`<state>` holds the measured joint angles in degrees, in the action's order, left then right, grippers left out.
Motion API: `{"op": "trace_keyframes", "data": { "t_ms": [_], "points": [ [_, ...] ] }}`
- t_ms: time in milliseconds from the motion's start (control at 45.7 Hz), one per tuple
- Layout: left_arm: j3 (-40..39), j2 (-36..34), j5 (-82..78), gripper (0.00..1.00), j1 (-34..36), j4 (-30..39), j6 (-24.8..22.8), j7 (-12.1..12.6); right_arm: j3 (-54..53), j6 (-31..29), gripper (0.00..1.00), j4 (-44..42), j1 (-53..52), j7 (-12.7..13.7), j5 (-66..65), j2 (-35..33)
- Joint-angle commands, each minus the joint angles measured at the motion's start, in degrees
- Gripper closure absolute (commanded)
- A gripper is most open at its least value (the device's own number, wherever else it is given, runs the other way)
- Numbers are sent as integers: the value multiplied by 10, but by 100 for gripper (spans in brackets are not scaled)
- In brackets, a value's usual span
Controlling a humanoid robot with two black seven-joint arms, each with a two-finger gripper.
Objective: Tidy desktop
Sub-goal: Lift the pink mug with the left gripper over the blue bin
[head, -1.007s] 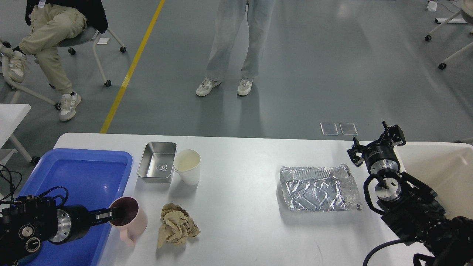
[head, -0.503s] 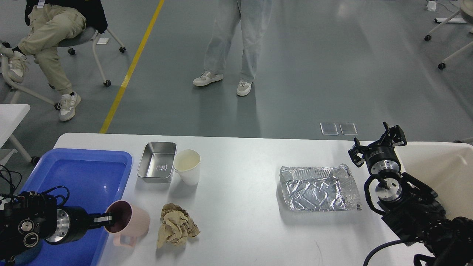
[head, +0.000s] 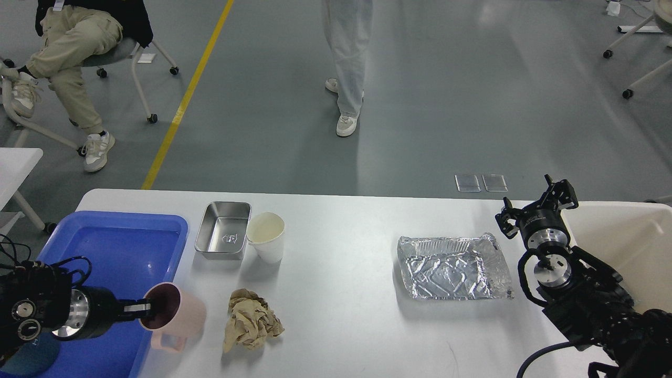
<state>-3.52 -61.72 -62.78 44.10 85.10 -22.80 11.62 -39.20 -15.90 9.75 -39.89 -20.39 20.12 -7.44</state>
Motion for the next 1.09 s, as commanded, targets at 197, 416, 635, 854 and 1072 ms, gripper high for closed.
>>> {"op": "trace_keyframes", "data": {
  "t_ms": [197,416,635,854,1072],
  "points": [
    [-37,-124,49,100,107,14,-168,-56,0,0,0,0,-6,0,0,1],
    [-80,-190,97,100,121,14,-240,-56,-1,0,0,1,-9,0,0,2],
    [-121,-241,139,100,124,14,-295,-56,-1,0,0,1,-11,0,0,2],
    [-120,-260,143,100,128,13,-304,-48,-2,0,0,1,-11,0,0,4],
    [-71,-263,142,100,117,6,-252,-13,0,-1,0,1,-8,0,0,3]
  ]
}}
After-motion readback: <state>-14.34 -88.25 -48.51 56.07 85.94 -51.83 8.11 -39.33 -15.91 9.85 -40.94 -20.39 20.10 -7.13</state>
